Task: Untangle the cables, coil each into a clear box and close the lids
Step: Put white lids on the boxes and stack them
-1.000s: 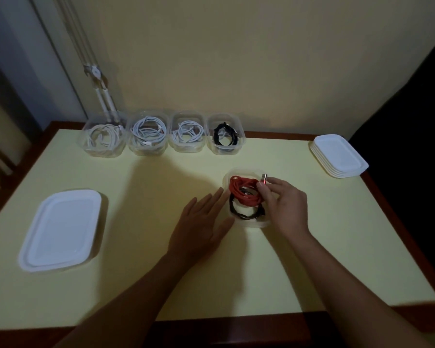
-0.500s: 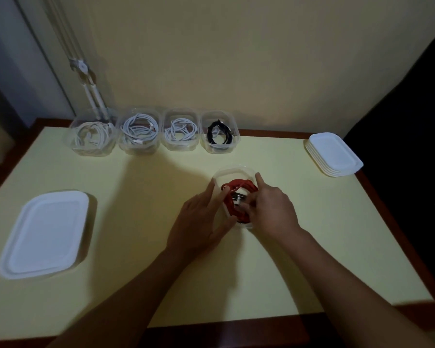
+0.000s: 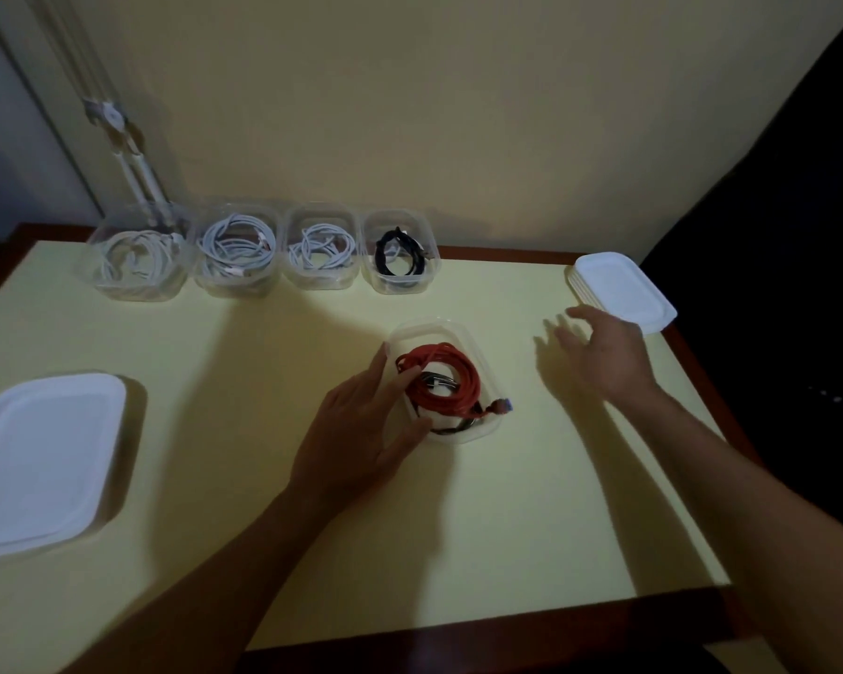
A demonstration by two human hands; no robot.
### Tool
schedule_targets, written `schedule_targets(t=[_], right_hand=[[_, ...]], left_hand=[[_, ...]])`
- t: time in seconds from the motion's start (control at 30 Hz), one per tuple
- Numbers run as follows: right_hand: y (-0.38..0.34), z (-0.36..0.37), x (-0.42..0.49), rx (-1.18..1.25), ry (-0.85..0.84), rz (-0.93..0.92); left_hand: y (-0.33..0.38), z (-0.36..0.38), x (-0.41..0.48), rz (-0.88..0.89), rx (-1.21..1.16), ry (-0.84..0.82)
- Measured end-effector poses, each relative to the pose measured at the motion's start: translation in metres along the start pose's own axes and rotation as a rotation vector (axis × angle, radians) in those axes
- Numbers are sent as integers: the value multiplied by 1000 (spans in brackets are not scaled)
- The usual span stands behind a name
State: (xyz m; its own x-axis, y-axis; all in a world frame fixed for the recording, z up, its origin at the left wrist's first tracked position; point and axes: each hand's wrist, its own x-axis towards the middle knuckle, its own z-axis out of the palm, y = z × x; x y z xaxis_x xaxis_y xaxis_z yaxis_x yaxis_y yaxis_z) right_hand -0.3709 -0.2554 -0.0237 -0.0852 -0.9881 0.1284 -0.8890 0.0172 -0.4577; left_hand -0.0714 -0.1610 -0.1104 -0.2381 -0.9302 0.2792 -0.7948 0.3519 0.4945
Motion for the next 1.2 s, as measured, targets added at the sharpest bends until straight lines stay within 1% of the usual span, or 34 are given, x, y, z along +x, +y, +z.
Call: schedule_targets(t=[0.1,0.17,0.3,0.5,0.67,0.73,0.8,0.9,1.0,1.07,1.13,1.2], right_hand=[[39,-7,29,-388,55,28],[54,-10,39,-538,56,60],[65,-11,51,-616,69,25],[65,-14,64,-771,-6,-141],[72,-8,64,-849,48,-222],[77,-5,65,-817,88,-239],[79,-6,65,-732,125,-264],[67,-10,55,-546,196,-265],[37,-8,26,-339,251,-289],[15,-3,-3,-189,198,-310],[-4,1,-37,-84,117,-368],[-18,6,-66,-10,34,-425]], left_hand=[[1,-1,1,24,5,20],[2,-2,1,23,12,27],[5,-5,1,34,15,40],[8,-7,1,26,36,42],[10,-7,1,34,32,54],[10,-8,1,15,30,44],[11,-8,1,9,26,38],[11,-8,0,6,24,37],[12,-8,-2,-39,37,40],[14,-9,-5,-44,52,74],[19,-9,-11,-62,11,104],[29,-9,-15,-96,-46,80]])
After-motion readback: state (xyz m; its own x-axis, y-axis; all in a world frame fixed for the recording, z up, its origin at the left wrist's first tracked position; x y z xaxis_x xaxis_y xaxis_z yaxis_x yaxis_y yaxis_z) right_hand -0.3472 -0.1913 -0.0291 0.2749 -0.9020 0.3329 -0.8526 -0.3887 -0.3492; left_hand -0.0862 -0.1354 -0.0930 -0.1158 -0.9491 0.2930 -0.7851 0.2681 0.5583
